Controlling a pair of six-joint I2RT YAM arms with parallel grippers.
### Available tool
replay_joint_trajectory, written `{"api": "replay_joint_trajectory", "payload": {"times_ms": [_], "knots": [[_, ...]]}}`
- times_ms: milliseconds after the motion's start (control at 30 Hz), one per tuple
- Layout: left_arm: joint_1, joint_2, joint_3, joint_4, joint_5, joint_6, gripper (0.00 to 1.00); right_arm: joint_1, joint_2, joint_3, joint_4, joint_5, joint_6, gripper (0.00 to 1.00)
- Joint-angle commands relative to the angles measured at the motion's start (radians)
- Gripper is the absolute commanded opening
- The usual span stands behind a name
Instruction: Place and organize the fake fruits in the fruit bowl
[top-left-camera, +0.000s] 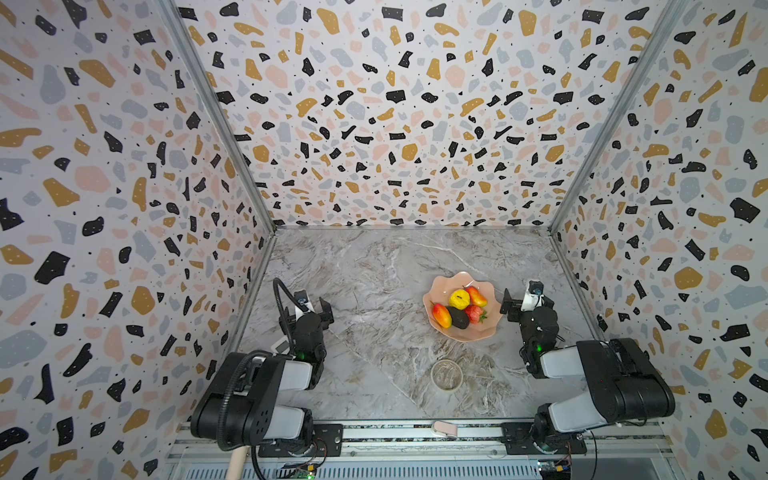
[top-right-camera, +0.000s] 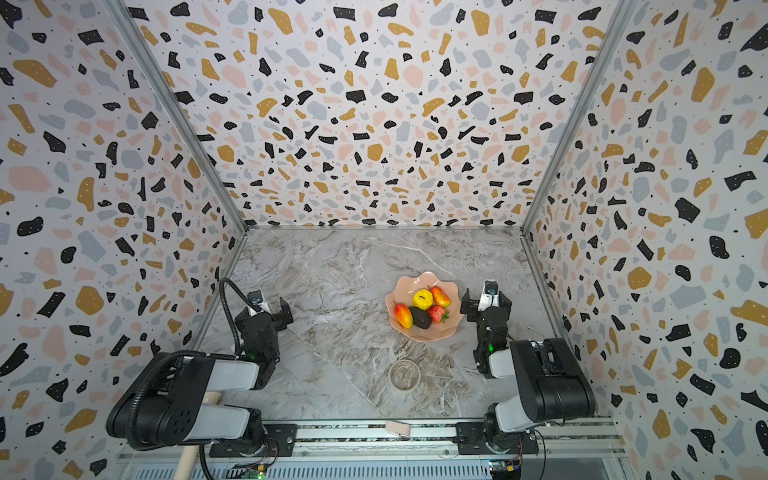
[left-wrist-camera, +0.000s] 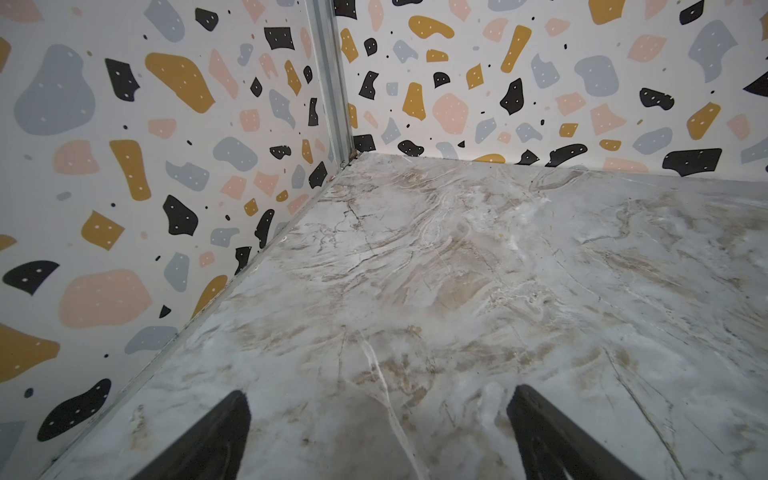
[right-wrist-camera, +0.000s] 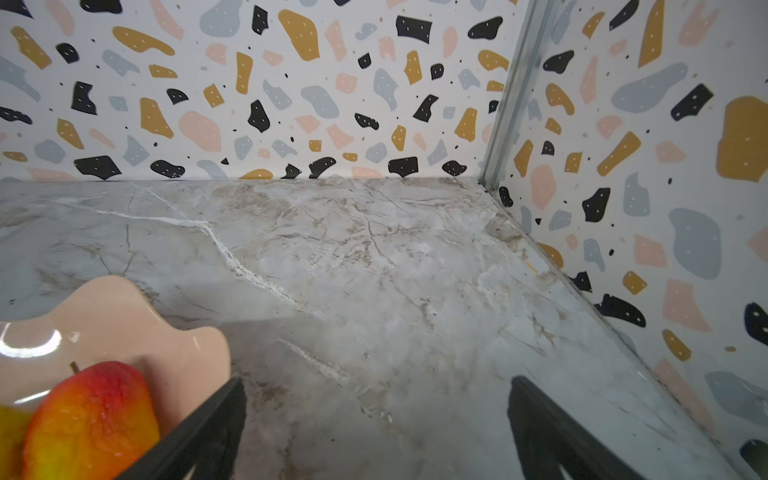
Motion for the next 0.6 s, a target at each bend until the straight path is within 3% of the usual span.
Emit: {"api": "replay_joint_trajectory", "payload": {"times_ms": [0,567], "knots": [[0.007,-0.02,0.015,0.086,0.02,0.021,0.99,-0.01,-0.008,-0.006,0.02,-0.069,-0.019,0.99],[0.007,-0.016,0.006,0.111,0.016,0.021,1.0,0.003,-0.008,-0.014,0.036,-0.053,-0.029,0.99]]}}
